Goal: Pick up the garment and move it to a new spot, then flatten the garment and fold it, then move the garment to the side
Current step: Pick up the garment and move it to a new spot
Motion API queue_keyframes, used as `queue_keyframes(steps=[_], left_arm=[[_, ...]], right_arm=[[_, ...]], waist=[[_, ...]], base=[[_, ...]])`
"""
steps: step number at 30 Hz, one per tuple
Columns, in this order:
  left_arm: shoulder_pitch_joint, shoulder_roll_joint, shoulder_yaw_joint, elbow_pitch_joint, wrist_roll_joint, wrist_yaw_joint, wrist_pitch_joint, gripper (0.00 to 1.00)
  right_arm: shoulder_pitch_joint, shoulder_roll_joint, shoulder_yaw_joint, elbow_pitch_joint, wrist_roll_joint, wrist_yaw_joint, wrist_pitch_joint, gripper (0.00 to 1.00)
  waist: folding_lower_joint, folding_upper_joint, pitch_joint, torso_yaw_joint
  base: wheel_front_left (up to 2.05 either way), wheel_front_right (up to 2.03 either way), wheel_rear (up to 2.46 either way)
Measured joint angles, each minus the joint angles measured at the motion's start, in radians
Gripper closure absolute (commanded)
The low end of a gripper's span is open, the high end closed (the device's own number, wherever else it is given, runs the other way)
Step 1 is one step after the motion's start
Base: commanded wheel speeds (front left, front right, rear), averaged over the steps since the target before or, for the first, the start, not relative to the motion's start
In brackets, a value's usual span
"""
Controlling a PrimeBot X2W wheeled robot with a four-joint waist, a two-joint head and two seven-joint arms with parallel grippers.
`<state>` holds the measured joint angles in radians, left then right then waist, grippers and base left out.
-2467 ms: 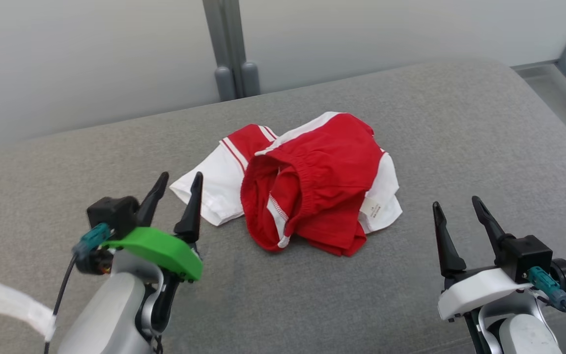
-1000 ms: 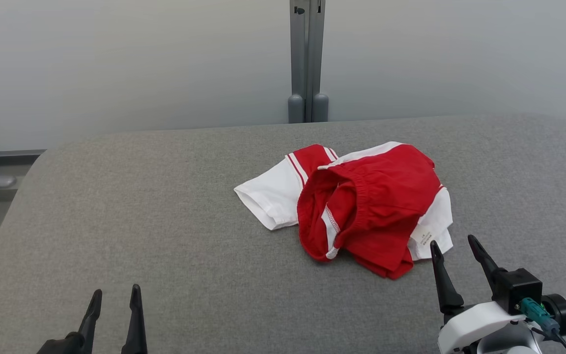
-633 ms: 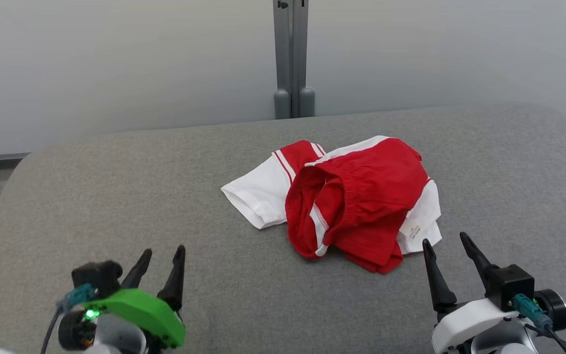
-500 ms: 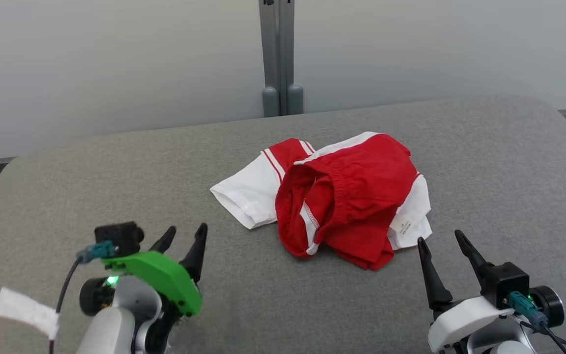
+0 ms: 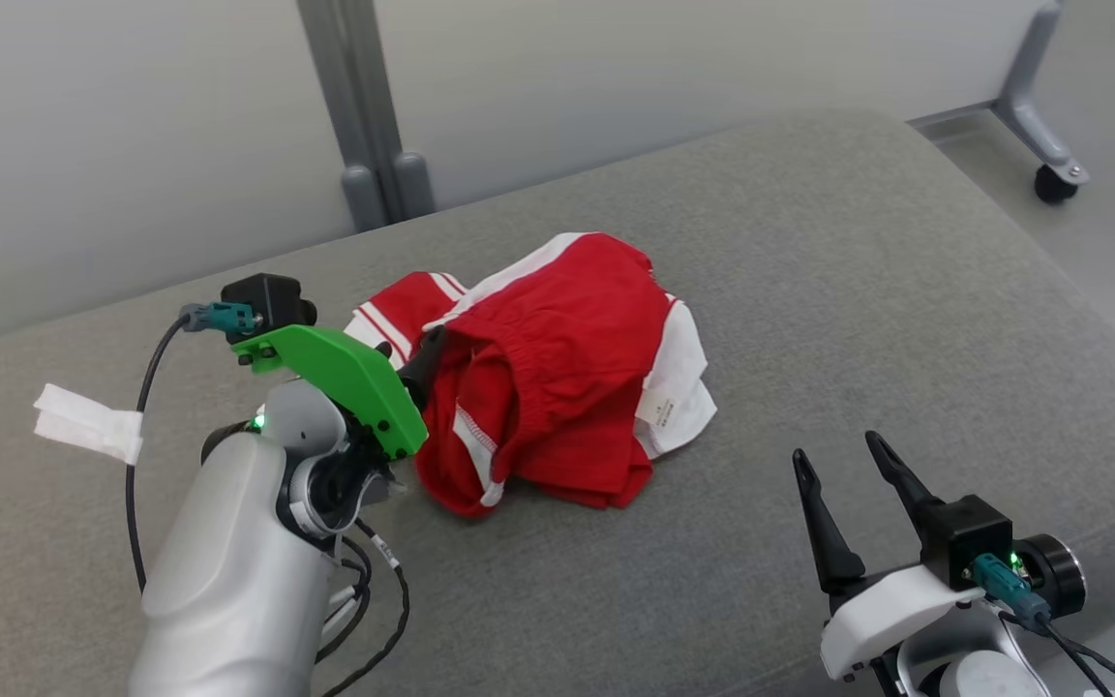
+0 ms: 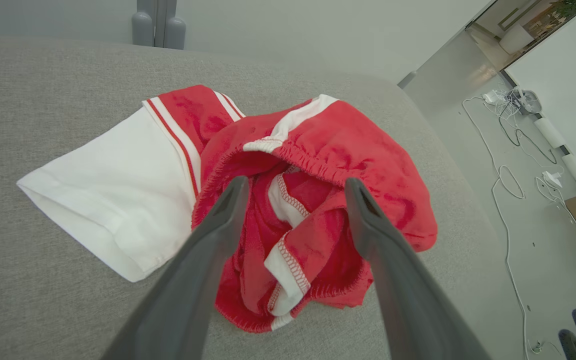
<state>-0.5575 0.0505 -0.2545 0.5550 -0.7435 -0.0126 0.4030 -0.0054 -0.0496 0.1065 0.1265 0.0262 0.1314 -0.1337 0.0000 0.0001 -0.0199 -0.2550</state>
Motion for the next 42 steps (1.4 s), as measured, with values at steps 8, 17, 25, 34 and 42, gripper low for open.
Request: queue_keyframes(steps=[8,17,25,34,42], left_arm=[[-0.078,-0.001,0.036,0.124,-0.035,0.112,0.024,0.0],[-0.112,-0.001,0.055,0.193,-0.067,0.182,0.059,0.0],[-0.145,-0.003,0.011,0.158,-0.047,0.085,-0.074,1.0],[-0.265,0.002,-0.023,0.056,0.009,0.012,-0.248,1.0],[-0.365,0.129,-0.08,-0.049,0.123,0.004,-0.201,1.0]], right_arm=[[-0.011,-0.001,-0.006,0.006,0.023,0.0,-0.018,0.0],[-0.013,-0.001,-0.01,0.015,0.04,0.0,-0.035,0.0],[-0.02,0.0,0.004,0.019,0.05,0.0,-0.045,0.0],[-0.019,0.0,0.029,0.022,0.05,0.0,-0.044,0.0],[-0.009,0.0,0.078,-0.012,0.05,0.0,-0.029,0.0]], waist=[[0.0,0.0,0.033,-0.139],[0.0,0.0,0.074,-0.232],[0.0,0.0,0.09,-0.213],[0.0,0.0,0.085,-0.11],[0.0,0.0,0.068,0.037]], base=[[0.0,0.0,0.0],[0.0,0.0,0.0],[0.0,0.0,0.0],[0.0,0.0,0.0],[0.0,0.0,0.0]])
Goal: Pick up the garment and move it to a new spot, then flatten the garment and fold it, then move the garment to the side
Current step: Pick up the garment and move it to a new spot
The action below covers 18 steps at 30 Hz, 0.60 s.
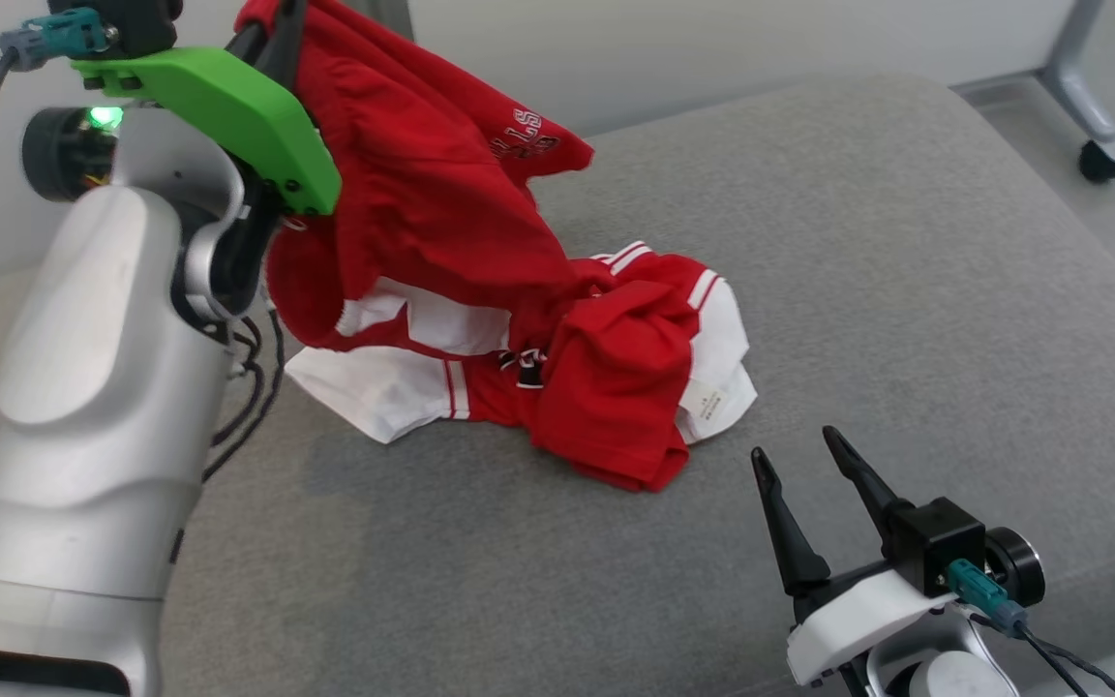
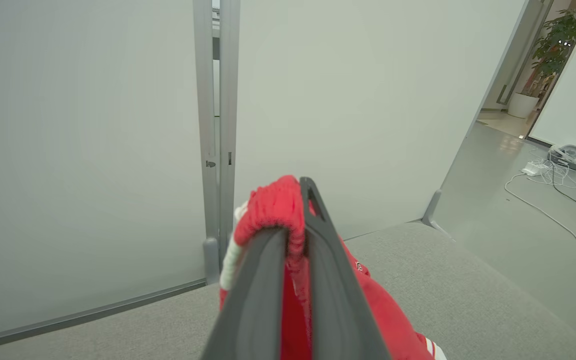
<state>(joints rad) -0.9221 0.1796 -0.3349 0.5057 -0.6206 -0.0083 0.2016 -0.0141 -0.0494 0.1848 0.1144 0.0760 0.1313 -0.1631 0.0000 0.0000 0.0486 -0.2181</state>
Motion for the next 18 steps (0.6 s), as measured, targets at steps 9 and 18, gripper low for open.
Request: queue_keyframes(steps=[9,18], left_arm=[[-0.088,0.165,-0.019,-0.037,0.083,0.001,0.077,1.0],[-0.102,0.297,0.036,0.043,0.136,0.01,-0.075,1.0]], right_arm=[[-0.002,0.0,0.045,-0.044,-0.002,0.0,0.021,0.0],[-0.057,0.002,0.111,-0.092,-0.036,0.0,0.062,0.0]], waist=[[0.0,0.0,-0.01,0.189],[0.0,0.0,0.056,0.317]], base=[[0.0,0.0,0.0],[0.0,0.0,0.0]])
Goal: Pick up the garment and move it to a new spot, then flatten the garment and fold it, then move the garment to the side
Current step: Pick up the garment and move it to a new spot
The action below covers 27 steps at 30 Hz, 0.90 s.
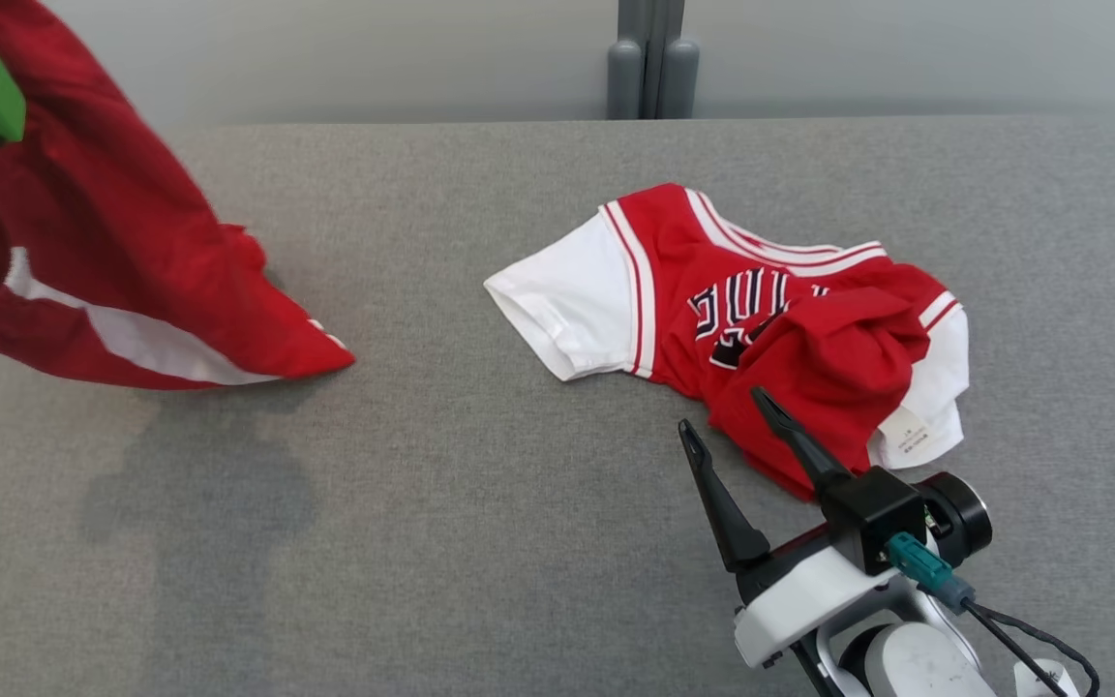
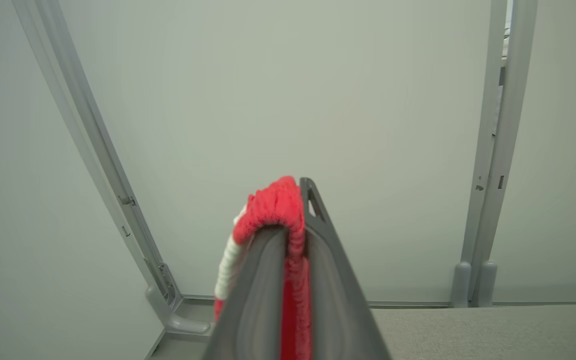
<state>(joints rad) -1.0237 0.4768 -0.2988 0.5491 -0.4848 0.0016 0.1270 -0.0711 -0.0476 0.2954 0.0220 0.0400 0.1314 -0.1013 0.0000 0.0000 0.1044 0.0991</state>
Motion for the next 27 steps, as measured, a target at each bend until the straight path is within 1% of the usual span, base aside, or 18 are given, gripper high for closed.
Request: queue_keyframes(steps=[4,6,8,11,12,13,14,19,24,27], left_arm=[[0.05,0.005,0.029,0.077,-0.016,0.008,-0.08,1.0],[0.08,-0.007,0.04,0.126,-0.033,0.008,-0.107,1.0],[0.108,-0.032,0.051,0.177,-0.056,0.007,-0.146,1.0],[0.151,-0.058,0.067,0.269,-0.083,0.007,-0.17,1.0],[0.167,-0.063,0.071,0.296,-0.09,0.008,-0.175,0.95],[0.183,-0.072,0.078,0.328,-0.101,0.012,-0.179,0.58],[0.196,-0.086,0.09,0.362,-0.124,0.013,-0.177,0.0],[0.214,-0.14,0.11,0.458,-0.164,0.01,-0.192,0.0],[0.225,-0.174,0.128,0.509,-0.196,-0.003,-0.23,0.0],[0.258,-0.192,0.121,0.516,-0.197,-0.021,-0.274,0.0]], right_arm=[[-0.021,0.0,0.024,-0.016,-0.016,0.0,0.021,0.0],[-0.032,-0.001,0.035,-0.023,-0.022,0.0,0.028,0.0],[-0.039,-0.004,0.044,-0.027,-0.026,0.0,0.035,0.0],[-0.042,-0.011,0.052,-0.032,-0.028,0.0,0.044,0.0],[-0.042,-0.012,0.052,-0.035,-0.028,0.0,0.047,0.0],[-0.042,-0.015,0.051,-0.038,-0.028,0.0,0.048,0.0],[-0.042,-0.018,0.048,-0.041,-0.028,0.0,0.049,0.0],[-0.036,-0.024,0.03,-0.048,-0.027,0.0,0.056,0.0],[-0.024,-0.017,0.009,-0.036,-0.016,0.0,0.038,0.0],[-0.01,-0.01,-0.005,-0.02,-0.004,0.0,0.023,0.0]], waist=[[0.0,0.0,0.058,0.021],[0.0,0.0,0.087,0.023],[0.0,0.0,0.116,0.021],[0.0,0.0,0.145,0.004],[0.0,0.0,0.15,-0.003],[0.0,0.0,0.156,-0.013],[0.0001,0.0,0.16,-0.023],[0.0001,0.0,0.161,-0.062],[0.0,0.0,0.129,-0.067],[0.0,0.0,0.099,-0.06]], base=[[0.0,0.0,0.0],[0.0,0.0,0.0],[0.0,0.0,0.0],[0.0,0.0,0.0],[0.0,0.0,0.0],[0.0,0.0,0.0],[0.0,0.0,0.0],[0.0,0.0,0.0],[0.0,0.0,0.0],[0.0,0.0,0.0]])
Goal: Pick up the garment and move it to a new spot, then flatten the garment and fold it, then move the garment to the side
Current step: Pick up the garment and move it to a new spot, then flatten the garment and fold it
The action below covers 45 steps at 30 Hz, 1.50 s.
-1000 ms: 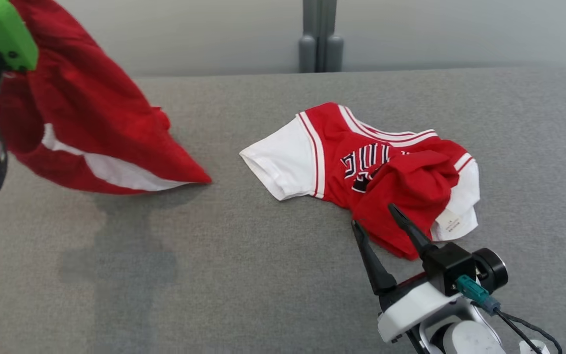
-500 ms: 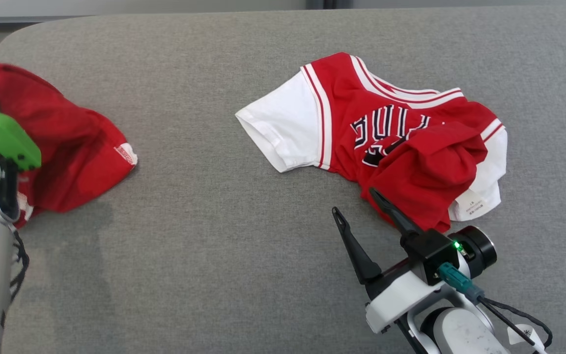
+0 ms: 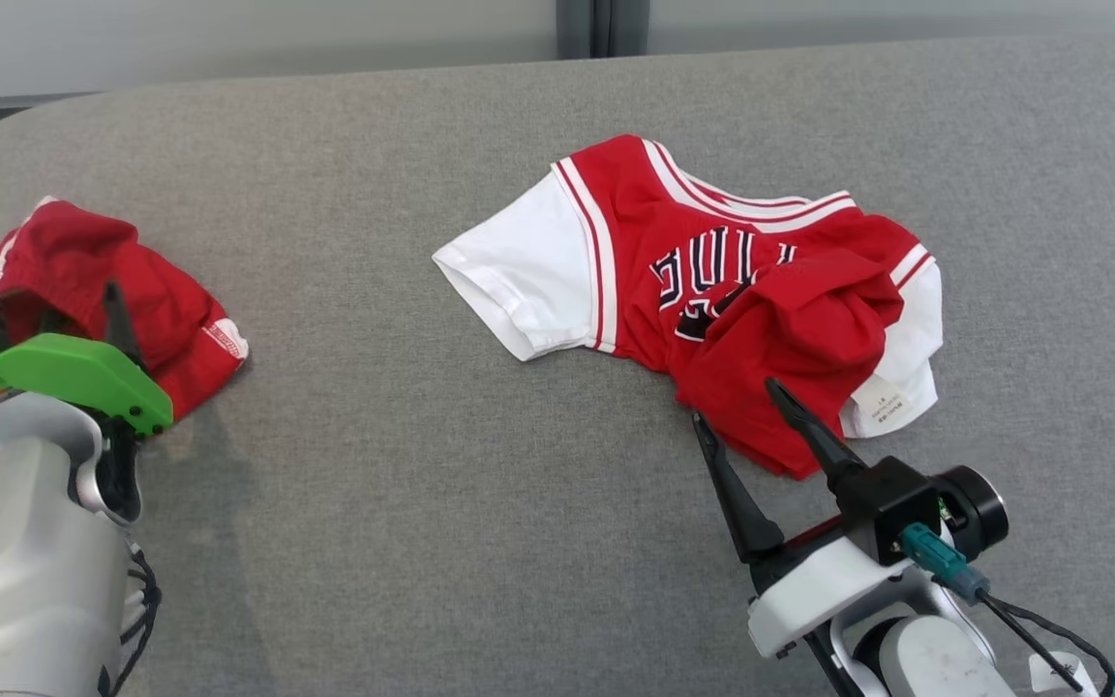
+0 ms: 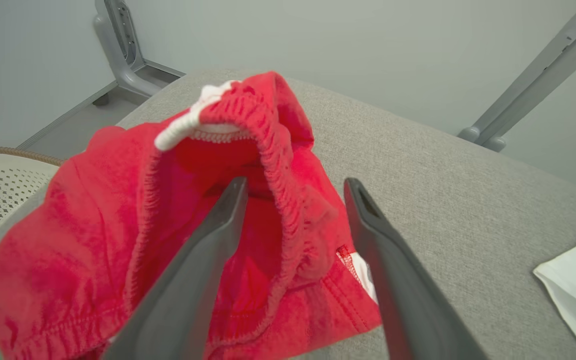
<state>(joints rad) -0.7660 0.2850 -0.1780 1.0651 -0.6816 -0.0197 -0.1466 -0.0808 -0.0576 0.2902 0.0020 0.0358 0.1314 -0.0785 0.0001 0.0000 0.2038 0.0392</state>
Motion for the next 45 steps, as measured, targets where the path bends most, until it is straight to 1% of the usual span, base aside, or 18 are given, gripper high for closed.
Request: queue_keyframes(steps=[4,6,9,12,15,18,20,22,25,30,35,39,45], left_arm=[[0.054,-0.016,-0.022,-0.041,0.021,-0.02,-0.08,0.0],[0.097,-0.02,-0.018,-0.086,0.027,-0.026,-0.103,0.0],[0.196,-0.021,-0.004,-0.191,0.044,-0.033,-0.112,0.0],[0.33,-0.024,0.055,-0.41,0.082,-0.022,-0.116,0.0],[0.491,-0.055,0.088,-0.609,0.143,-0.015,-0.118,0.0],[0.619,-0.095,0.098,-0.751,0.198,-0.008,-0.118,0.0],[0.675,-0.105,0.114,-0.82,0.221,-0.01,-0.118,0.0],[0.734,-0.115,0.109,-0.873,0.261,-0.013,-0.118,0.0],[0.8,-0.121,0.106,-0.911,0.287,-0.025,-0.118,0.0],[0.867,-0.131,0.119,-0.934,0.307,-0.026,-0.118,0.0],[0.913,-0.169,0.128,-0.943,0.312,-0.025,-0.118,0.0],[0.921,-0.178,0.132,-0.948,0.315,-0.027,-0.118,0.0],[0.921,-0.18,0.136,-0.946,0.329,-0.038,-0.118,0.0]], right_arm=[[0.026,0.005,-0.044,0.018,0.007,0.0,-0.021,0.0],[0.04,0.006,-0.067,0.024,0.008,0.0,-0.029,0.0],[0.064,0.006,-0.108,0.025,0.006,0.0,-0.038,0.0],[0.08,0.007,-0.143,0.022,0.004,0.0,-0.043,0.0],[0.082,0.008,-0.173,0.02,0.004,0.0,-0.046,0.0],[0.084,0.008,-0.199,0.024,-0.001,0.0,-0.047,0.0],[0.084,0.007,-0.21,0.028,-0.002,0.0,-0.051,0.0],[0.085,0.008,-0.217,0.037,-0.003,0.0,-0.051,0.0],[0.085,0.008,-0.224,0.052,-0.006,0.0,-0.046,0.0],[0.086,0.007,-0.223,0.081,-0.005,0.0,-0.037,0.0],[0.086,-0.006,-0.218,0.124,0.007,0.0,-0.038,0.0],[0.086,-0.008,-0.219,0.141,0.013,0.0,-0.04,0.0],[0.078,-0.007,-0.22,0.154,0.014,0.0,-0.047,0.0]], waist=[[0.0,0.0,-0.054,0.02],[0.0,0.0,-0.085,0.033],[0.0,0.0,-0.135,0.052],[0.0,0.0,-0.186,0.065],[0.0,0.0,-0.227,0.07],[-0.0001,0.0,-0.254,0.065],[0.0,0.0,-0.263,0.053],[0.0,0.0,-0.269,0.037],[0.0,0.0,-0.278,0.014],[0.0,0.0,-0.289,-0.026],[0.0,0.0,-0.297,-0.068],[-0.0001,0.0,-0.295,-0.081],[0.0,0.0,-0.283,-0.083]], base=[[0.0,0.0,0.0],[0.0,0.0,0.0],[0.0,0.0,0.0],[0.0,0.0,0.0],[0.0,0.0,0.0],[0.0,0.0,0.0],[0.0,0.0,0.0],[0.0,0.0,0.0],[0.0,0.0,0.0],[0.0,0.0,0.0],[0.0,0.0,0.0],[0.0,0.0,0.0],[0.0,0.0,0.0]])
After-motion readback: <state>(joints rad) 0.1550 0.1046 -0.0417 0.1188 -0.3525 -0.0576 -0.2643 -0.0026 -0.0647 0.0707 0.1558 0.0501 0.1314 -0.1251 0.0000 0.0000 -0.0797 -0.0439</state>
